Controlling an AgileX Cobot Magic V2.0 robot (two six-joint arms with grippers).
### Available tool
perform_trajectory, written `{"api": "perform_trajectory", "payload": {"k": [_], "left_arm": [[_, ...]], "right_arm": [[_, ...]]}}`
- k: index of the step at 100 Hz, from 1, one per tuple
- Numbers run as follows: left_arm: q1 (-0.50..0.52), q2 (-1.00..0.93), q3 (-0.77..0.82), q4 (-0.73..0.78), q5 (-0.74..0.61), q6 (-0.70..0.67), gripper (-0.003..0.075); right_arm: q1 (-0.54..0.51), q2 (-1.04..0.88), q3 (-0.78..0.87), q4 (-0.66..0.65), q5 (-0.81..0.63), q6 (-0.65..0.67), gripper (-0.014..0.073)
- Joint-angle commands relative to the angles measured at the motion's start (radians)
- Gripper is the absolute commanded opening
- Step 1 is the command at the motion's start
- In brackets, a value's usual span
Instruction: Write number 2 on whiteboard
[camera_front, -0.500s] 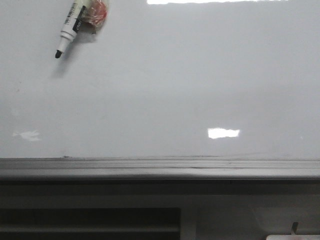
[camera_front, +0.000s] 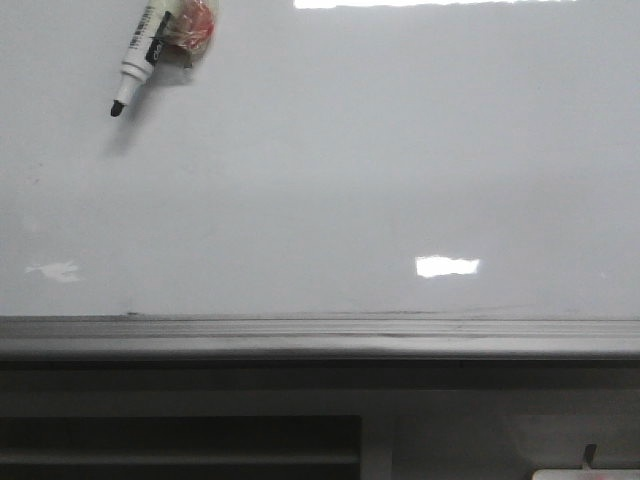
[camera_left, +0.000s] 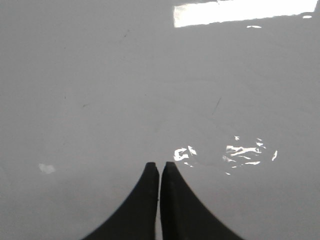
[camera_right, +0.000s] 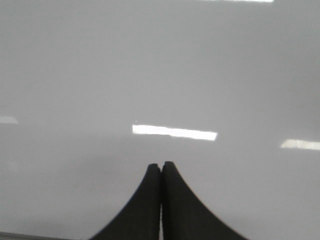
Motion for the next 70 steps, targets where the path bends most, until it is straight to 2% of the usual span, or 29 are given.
{"api": "perform_trajectory", "payload": {"k": [1,57,70], "left_arm": [[-0.005,-0.027,0.014,-0.002,-0.067,-0.008,-0.002],[-0.005,-0.027,0.014,-0.007,-0.088,-0.008,-0.002],[-0.005,-0.027,0.014,-0.093,-0.092,-0.01,-0.002]], "right_arm": [[-0.004,-0.015,0.027,-0.008,-0.079,-0.003,-0.0067],[-0.004,-0.015,0.027,0.0,-0.114,-0.003,-0.0067],[-0.004,-0.015,0.027,0.089,-0.132,-0.003,-0.0067]]}}
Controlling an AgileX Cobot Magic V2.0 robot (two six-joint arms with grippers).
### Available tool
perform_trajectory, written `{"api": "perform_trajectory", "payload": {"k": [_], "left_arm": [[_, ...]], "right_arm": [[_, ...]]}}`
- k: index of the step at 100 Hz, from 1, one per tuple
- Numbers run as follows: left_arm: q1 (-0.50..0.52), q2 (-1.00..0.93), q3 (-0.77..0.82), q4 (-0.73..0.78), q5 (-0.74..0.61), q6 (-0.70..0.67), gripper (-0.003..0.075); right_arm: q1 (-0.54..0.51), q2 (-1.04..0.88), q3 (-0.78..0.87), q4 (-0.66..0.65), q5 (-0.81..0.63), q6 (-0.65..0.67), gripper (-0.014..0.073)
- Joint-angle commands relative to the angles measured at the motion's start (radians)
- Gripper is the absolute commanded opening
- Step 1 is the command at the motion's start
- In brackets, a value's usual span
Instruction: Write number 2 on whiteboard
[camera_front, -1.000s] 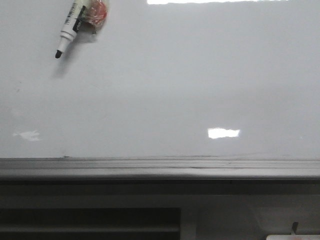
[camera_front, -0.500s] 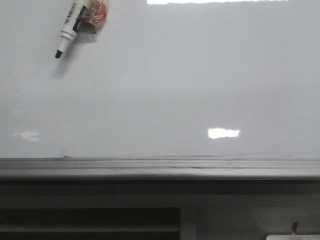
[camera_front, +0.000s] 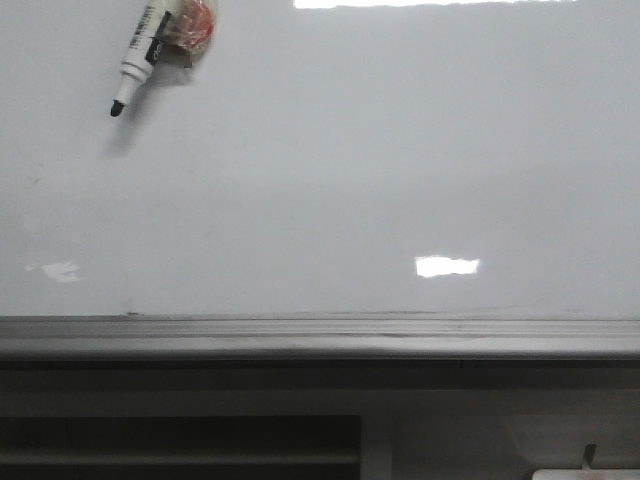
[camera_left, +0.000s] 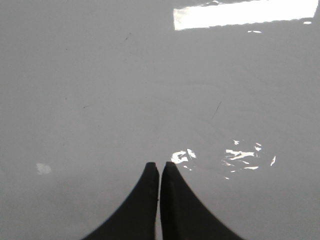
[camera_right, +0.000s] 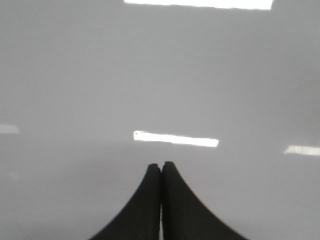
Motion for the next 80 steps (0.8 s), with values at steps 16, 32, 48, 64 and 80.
{"api": "perform_trajectory", "payload": {"k": [16,32,48,64,80], "left_arm": [[-0.005,-0.027,0.014,-0.276,-0.094,-0.011,-0.002],[-0.005,-0.027,0.007,-0.542,-0.113,-0.012,-0.002],[-0.005,-0.025,-0.061,-0.632,-0.052,-0.012,-0.002],[-0.007,0.043,-0.219,-0.512,0.148,-0.01,-0.002],[-0.009,0.2,-0.401,-0.44,0.357,0.144,-0.002]], "right_arm": [[-0.004,-0.015,0.027,0.325,-0.152,-0.003,-0.0067],[-0.004,-0.015,0.025,0.628,-0.163,-0.003,-0.0067],[-0.004,-0.003,-0.041,0.623,-0.044,-0.009,-0.0065],[-0.004,0.094,-0.184,0.519,0.154,-0.021,-0.0057],[0.006,0.283,-0.349,0.446,0.33,-0.052,-0.0057]]}}
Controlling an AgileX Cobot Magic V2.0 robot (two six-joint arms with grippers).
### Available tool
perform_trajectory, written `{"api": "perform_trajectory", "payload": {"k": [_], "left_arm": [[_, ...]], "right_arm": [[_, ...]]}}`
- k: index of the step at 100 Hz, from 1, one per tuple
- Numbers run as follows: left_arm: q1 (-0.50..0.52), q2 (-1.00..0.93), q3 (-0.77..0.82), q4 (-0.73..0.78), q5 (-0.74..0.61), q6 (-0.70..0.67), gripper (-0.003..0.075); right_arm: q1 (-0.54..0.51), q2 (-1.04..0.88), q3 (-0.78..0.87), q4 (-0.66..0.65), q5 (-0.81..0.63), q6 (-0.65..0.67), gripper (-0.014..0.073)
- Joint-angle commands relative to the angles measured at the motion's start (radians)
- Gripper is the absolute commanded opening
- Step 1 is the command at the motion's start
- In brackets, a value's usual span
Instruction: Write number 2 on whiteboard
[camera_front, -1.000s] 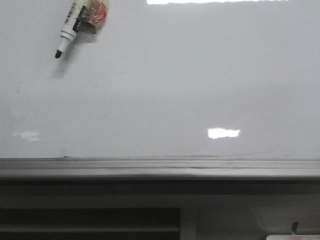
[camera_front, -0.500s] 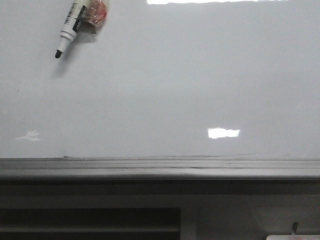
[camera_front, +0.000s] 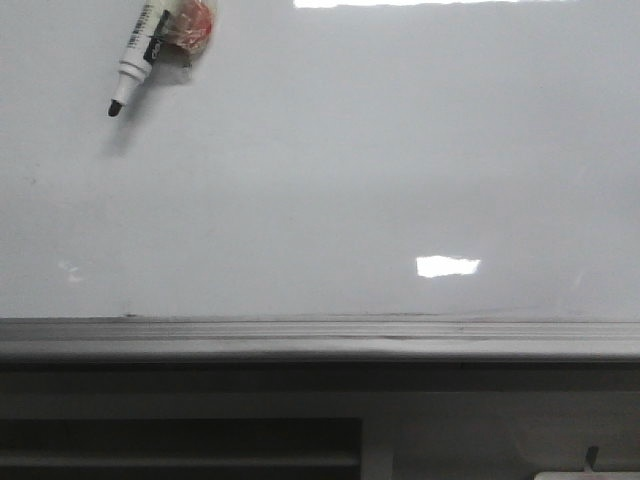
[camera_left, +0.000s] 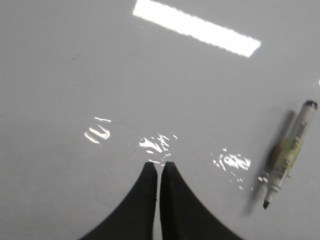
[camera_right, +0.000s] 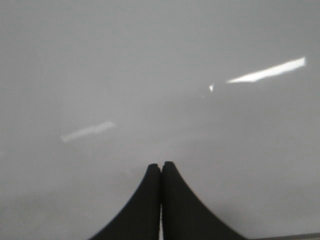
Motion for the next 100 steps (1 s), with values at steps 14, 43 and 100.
{"api": "perform_trajectory", "payload": {"k": [14,43,100], "left_arm": [[-0.116,0.187,-0.18,-0.024,0.055,0.13,-0.002],[-0.349,0.32,-0.218,-0.081,-0.049,0.196,0.0252],[-0.61,0.79,-0.368,0.023,-0.301,0.201,0.0406]], "right_arm": [[0.079,0.212,-0.174,-0.033,0.038,-0.078,-0.0054],[0.173,0.266,-0.21,-0.011,0.015,-0.117,0.0409],[0.173,0.266,-0.21,0.025,-0.002,-0.117,0.0433]]}}
